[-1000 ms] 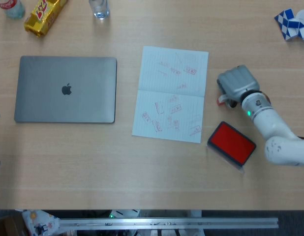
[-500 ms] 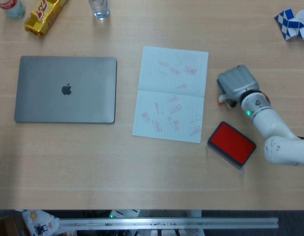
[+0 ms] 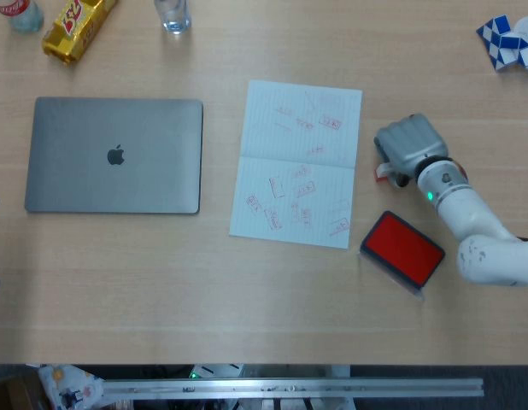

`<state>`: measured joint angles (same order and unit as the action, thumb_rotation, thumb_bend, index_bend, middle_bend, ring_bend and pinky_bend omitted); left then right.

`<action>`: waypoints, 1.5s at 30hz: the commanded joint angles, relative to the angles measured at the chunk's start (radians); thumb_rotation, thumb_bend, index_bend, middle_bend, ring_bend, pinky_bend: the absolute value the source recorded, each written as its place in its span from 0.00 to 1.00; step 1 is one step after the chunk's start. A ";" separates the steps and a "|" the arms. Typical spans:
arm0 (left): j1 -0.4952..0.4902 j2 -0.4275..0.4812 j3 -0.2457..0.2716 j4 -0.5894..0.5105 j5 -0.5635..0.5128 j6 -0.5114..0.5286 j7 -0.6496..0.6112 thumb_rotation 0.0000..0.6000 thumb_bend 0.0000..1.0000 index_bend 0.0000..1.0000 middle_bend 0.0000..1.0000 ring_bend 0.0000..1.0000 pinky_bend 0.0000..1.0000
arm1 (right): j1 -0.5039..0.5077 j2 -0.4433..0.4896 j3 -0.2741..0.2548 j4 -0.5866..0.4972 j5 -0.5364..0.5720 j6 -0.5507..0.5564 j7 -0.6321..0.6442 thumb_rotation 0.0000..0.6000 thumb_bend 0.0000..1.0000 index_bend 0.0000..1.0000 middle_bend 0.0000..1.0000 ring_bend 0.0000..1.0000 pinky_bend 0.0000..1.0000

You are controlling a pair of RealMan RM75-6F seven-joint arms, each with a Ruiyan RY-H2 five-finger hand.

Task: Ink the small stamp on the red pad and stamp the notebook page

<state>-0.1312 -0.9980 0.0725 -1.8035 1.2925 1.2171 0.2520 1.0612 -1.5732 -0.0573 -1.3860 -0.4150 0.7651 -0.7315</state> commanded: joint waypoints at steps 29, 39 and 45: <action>-0.003 0.001 0.002 -0.006 -0.002 -0.003 0.011 1.00 0.21 0.00 0.00 0.01 0.00 | -0.007 0.010 -0.005 0.006 -0.025 -0.012 0.036 1.00 0.26 0.46 0.64 0.52 0.32; -0.004 0.003 0.003 -0.010 0.000 -0.002 0.014 1.00 0.21 0.00 0.00 0.01 0.00 | -0.010 0.008 -0.007 0.013 -0.026 -0.013 0.040 1.00 0.22 0.45 0.64 0.52 0.32; -0.004 0.004 0.004 -0.012 0.001 -0.001 0.015 1.00 0.21 0.00 0.00 0.01 0.00 | -0.012 0.010 -0.004 0.013 -0.035 -0.010 0.046 1.00 0.21 0.43 0.64 0.52 0.32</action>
<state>-0.1354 -0.9937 0.0760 -1.8157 1.2935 1.2161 0.2669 1.0491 -1.5636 -0.0619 -1.3730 -0.4494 0.7551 -0.6858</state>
